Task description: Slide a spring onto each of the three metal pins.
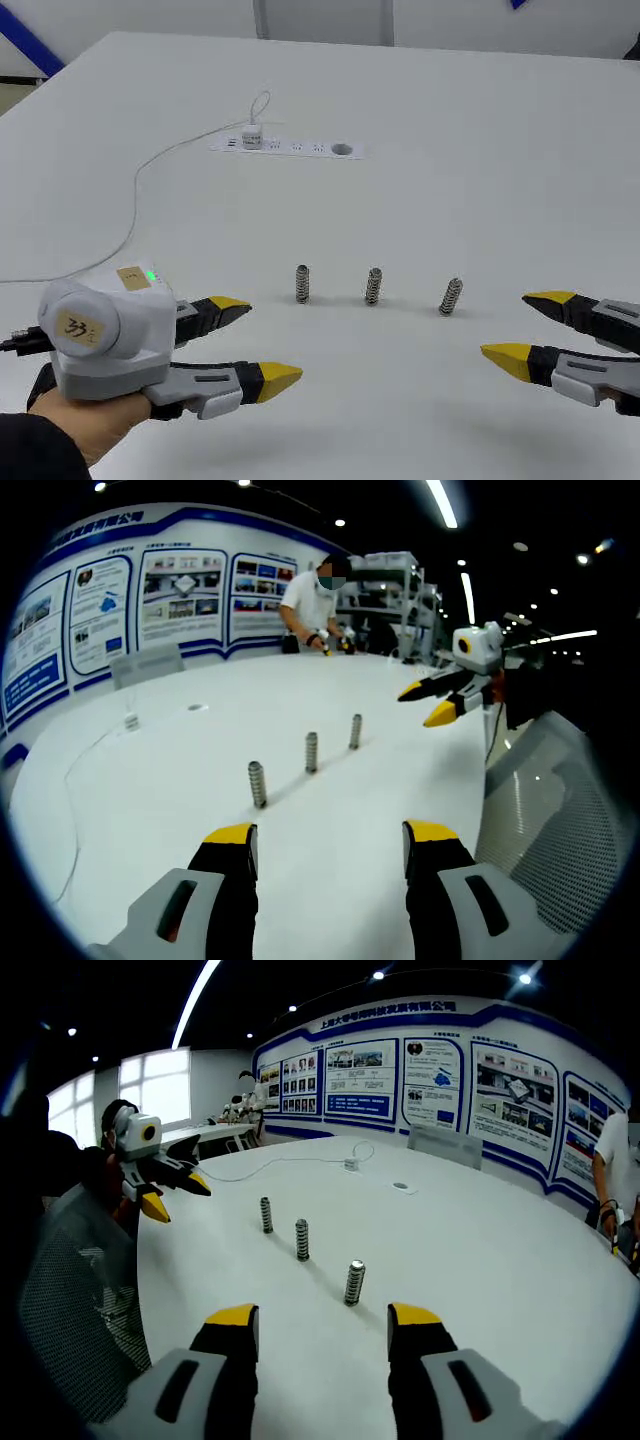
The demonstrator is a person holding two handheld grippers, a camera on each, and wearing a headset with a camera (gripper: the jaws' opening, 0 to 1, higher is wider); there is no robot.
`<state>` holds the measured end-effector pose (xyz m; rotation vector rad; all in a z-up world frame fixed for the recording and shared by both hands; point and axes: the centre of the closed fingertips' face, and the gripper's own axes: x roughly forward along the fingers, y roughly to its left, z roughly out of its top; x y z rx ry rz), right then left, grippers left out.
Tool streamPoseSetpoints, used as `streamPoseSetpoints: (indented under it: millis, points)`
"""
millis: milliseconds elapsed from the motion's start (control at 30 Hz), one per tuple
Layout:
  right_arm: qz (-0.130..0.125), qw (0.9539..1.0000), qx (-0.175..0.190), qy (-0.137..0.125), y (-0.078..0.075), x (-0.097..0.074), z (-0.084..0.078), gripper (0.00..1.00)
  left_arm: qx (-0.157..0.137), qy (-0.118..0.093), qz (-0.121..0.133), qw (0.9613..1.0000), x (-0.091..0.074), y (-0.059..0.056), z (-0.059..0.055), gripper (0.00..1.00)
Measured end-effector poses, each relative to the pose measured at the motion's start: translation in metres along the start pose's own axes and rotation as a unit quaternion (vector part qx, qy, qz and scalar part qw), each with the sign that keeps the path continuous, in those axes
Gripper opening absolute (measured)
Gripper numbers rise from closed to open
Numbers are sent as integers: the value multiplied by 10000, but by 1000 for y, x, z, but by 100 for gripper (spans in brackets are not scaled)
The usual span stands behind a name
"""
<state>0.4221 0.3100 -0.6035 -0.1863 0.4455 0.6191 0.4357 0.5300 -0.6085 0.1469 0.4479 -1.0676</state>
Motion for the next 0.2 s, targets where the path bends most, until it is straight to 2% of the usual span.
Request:
streamPoseSetpoints:
  millis: [200]
  points:
    - [-15, 10000, 50, -3, 0, 1, -3, 53, -14, 2, -5, 10000, 0, 0, -1, 60]
